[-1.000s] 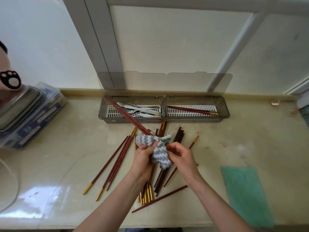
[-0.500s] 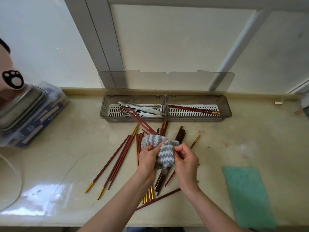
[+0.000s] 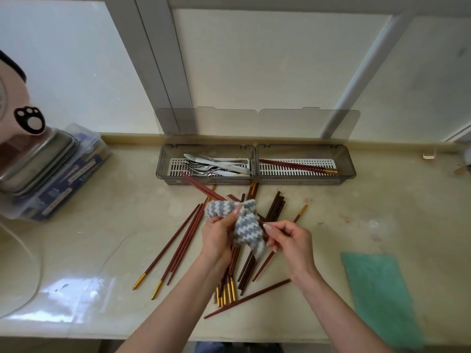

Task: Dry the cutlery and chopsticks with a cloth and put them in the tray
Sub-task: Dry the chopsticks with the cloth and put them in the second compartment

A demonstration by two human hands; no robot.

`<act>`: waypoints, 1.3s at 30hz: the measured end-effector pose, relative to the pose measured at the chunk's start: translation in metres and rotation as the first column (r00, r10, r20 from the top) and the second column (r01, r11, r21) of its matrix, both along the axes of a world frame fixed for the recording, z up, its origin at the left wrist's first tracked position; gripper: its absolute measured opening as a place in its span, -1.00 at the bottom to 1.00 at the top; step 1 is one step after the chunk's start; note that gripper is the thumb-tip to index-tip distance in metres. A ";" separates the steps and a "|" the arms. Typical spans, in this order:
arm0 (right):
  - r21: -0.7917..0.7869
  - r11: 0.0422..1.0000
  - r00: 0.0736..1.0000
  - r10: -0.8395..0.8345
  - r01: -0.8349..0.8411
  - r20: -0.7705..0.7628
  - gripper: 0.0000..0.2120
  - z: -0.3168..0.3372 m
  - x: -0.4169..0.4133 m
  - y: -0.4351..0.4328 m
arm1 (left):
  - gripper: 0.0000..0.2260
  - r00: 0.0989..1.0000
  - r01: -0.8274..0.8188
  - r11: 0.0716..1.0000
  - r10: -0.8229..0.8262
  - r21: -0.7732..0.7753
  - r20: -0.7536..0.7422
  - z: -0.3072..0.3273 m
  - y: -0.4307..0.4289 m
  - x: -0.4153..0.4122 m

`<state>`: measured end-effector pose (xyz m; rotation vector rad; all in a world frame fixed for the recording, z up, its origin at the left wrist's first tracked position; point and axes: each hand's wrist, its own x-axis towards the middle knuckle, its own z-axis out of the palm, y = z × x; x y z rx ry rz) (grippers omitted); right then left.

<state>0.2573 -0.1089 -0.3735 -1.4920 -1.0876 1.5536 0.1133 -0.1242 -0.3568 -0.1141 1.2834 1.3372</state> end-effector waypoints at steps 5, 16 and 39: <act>-0.069 0.996 0.998 -0.055 0.058 0.036 -0.89 -0.005 0.042 0.030 | -0.95 0.979 -0.198 0.980 0.195 -0.035 -0.060 0.000 0.013 -0.052; 0.114 0.923 0.884 -0.386 0.368 0.263 -0.85 -0.009 0.135 0.197 | -0.82 0.968 0.205 0.978 -0.209 -0.042 -0.141 0.008 -0.007 -0.070; 0.312 0.768 0.642 0.163 -0.559 0.749 -0.82 -0.058 0.064 0.103 | -0.76 0.989 0.136 0.976 -0.144 -0.168 -0.035 0.005 -0.026 -0.049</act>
